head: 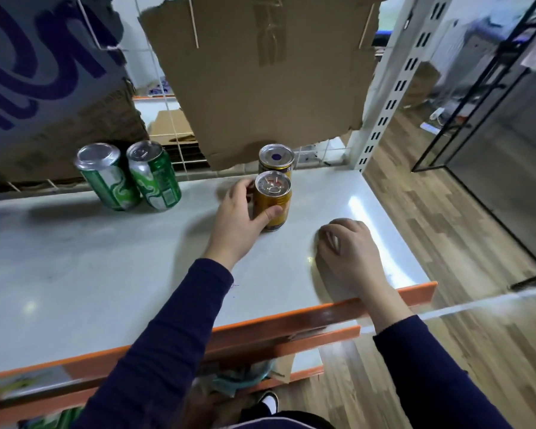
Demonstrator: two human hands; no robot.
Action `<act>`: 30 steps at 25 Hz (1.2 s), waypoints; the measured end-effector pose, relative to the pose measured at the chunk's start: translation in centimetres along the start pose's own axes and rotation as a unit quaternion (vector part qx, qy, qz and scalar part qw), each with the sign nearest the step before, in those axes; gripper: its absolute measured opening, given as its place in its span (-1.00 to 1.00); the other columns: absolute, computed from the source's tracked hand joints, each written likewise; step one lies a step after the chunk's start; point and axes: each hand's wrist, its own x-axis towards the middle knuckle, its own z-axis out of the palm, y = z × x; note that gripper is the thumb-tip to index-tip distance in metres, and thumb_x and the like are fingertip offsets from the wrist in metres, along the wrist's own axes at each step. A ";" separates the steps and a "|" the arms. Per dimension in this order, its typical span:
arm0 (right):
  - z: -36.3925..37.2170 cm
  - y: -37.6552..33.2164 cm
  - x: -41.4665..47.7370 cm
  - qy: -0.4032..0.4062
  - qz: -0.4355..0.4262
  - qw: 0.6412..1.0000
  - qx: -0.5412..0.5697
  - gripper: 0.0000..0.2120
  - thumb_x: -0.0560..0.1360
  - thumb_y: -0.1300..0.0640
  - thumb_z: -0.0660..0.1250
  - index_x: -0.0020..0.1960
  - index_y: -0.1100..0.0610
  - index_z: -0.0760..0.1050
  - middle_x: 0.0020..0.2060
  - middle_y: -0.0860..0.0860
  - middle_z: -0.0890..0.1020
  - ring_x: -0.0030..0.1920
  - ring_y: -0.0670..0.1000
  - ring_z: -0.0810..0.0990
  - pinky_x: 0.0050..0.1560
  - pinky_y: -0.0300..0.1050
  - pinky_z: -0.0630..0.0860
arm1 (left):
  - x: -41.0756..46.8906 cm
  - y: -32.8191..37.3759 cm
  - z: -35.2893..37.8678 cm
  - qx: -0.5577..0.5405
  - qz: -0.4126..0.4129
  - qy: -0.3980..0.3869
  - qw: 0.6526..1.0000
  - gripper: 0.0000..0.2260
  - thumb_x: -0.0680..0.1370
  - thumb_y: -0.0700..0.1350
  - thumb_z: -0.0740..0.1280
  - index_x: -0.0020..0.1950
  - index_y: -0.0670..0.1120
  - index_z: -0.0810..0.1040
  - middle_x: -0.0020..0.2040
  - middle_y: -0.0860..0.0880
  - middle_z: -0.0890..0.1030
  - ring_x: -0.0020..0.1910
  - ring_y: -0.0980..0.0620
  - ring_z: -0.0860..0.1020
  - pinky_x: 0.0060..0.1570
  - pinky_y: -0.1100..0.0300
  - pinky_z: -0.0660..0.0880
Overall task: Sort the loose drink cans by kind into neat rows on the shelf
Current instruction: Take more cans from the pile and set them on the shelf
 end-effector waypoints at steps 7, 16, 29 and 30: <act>1.3 -7.5 0.1 -0.001 -0.065 0.990 0.129 -0.79 0.44 0.24 0.40 0.07 0.17 0.61 -0.05 0.04 0.64 0.01 0.11 0.58 0.00 -0.02 0.50 | -3.6 -3.0 -7.2 0.169 0.015 0.054 0.984 -0.62 0.57 0.03 0.31 0.33 -0.09 0.44 0.26 -0.04 0.51 0.23 -0.01 0.47 0.17 0.18 0.36; 7.9 -24.2 -0.2 -0.095 -0.204 0.956 0.187 -0.79 0.47 0.22 0.39 0.10 0.19 0.59 -0.02 0.04 0.64 -0.04 0.05 0.56 0.00 -0.13 0.45 | -15.0 -10.0 -22.6 0.294 -0.096 0.186 0.933 -0.74 0.56 -0.04 0.32 0.18 -0.15 0.54 0.12 -0.10 0.57 0.11 -0.14 0.53 0.11 -0.06 0.44; 20.5 -56.6 -12.5 -0.148 -0.357 0.884 0.262 -0.79 0.50 0.17 0.37 0.12 0.17 0.60 0.00 0.03 0.64 -0.06 -0.12 0.48 0.04 -0.18 0.47 | -37.8 -19.7 -47.8 0.317 -0.231 0.308 0.867 -0.71 0.59 0.01 0.27 0.25 -0.10 0.49 0.14 -0.07 0.55 0.13 -0.06 0.50 0.18 0.01 0.41; 21.1 -58.7 -13.2 -0.158 -0.366 0.878 0.265 -0.78 0.50 0.16 0.37 0.13 0.17 0.60 0.01 0.04 0.64 -0.05 -0.11 0.49 0.06 -0.17 0.47 | -39.0 -20.1 -49.2 0.316 -0.236 0.315 0.863 -0.71 0.59 0.00 0.27 0.25 -0.10 0.50 0.12 -0.07 0.55 0.11 -0.06 0.51 0.16 -0.03 0.43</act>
